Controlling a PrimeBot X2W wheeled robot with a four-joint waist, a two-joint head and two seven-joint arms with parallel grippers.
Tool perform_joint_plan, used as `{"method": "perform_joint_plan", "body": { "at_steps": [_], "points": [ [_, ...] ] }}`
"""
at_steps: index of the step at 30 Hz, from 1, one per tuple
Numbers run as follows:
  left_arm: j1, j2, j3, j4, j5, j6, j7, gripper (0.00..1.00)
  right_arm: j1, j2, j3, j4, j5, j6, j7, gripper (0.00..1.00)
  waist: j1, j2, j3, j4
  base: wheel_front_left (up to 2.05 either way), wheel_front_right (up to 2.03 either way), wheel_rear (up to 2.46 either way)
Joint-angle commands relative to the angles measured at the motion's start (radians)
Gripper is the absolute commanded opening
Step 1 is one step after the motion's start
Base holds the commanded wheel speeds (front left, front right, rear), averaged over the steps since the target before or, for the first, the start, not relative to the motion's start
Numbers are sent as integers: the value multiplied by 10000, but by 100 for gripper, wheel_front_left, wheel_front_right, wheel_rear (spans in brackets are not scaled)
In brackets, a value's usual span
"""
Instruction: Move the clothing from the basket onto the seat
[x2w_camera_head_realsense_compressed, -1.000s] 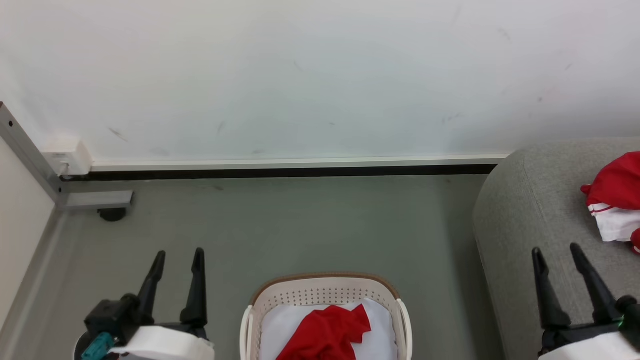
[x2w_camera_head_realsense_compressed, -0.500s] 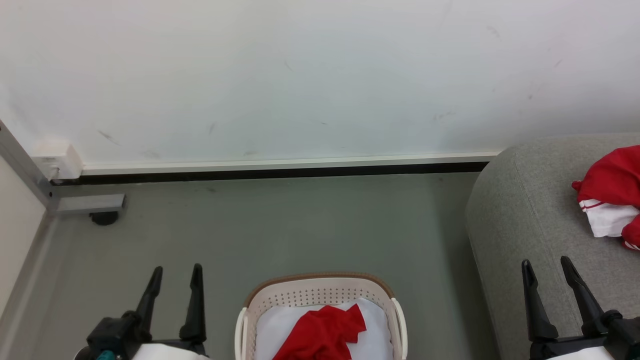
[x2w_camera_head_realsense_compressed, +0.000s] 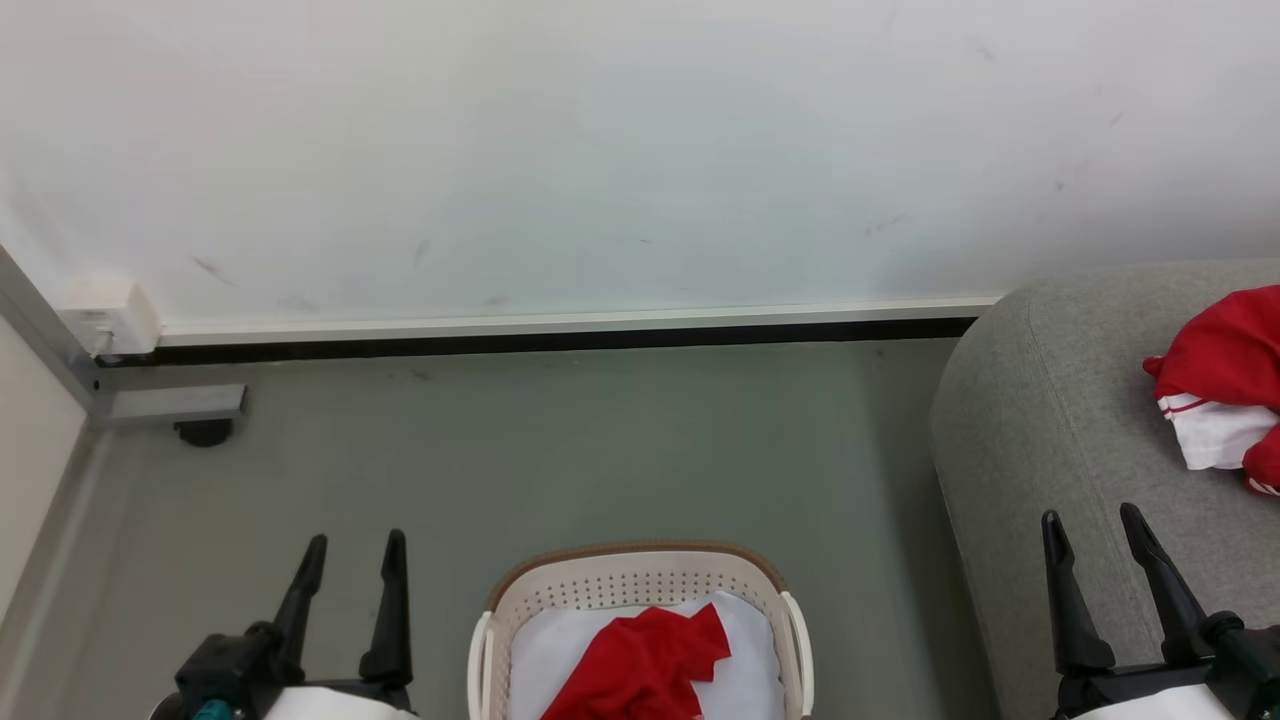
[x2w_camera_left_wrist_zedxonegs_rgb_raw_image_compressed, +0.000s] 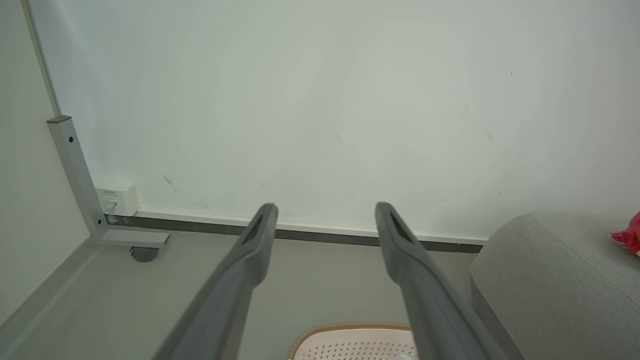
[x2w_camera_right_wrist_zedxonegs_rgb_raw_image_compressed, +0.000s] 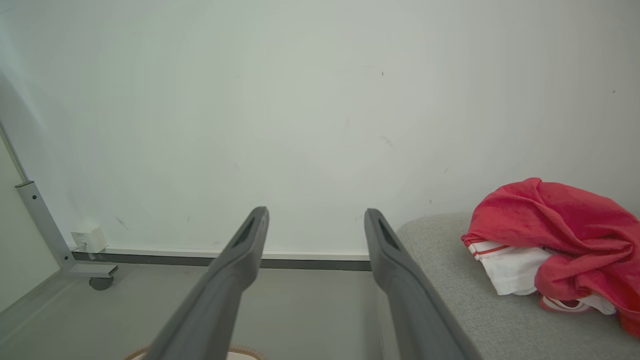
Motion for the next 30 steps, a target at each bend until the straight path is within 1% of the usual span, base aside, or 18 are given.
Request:
{"method": "perform_joint_plan", "body": {
  "at_steps": [1,13,17,23,30],
  "points": [
    [-55,15,20,26,126,-30,-1,100,-81,12,-8,42,-24,-22,-2,100,0,0,0,-3,0,0,0],
    [-205,13,-56,-4,-86,-38,-3,100,-223,24,113,74,79,-22,-2,100,0,0,122,-102,0,0,0],
    [-356,14,-223,-46,-107,-67,-1,100,-328,-23,52,17,126,-22,-2,100,0,0,287,-187,0,0,0],
    [-788,17,-486,243,73,-145,-3,100,-616,-85,23,-82,172,-22,-2,100,0,0,744,-476,0,0,0],
    [-1495,18,-922,1116,272,-238,-1,100,-1141,-107,-64,-204,353,-22,-2,100,0,0,1629,-961,0,0,0]
  ]
}}
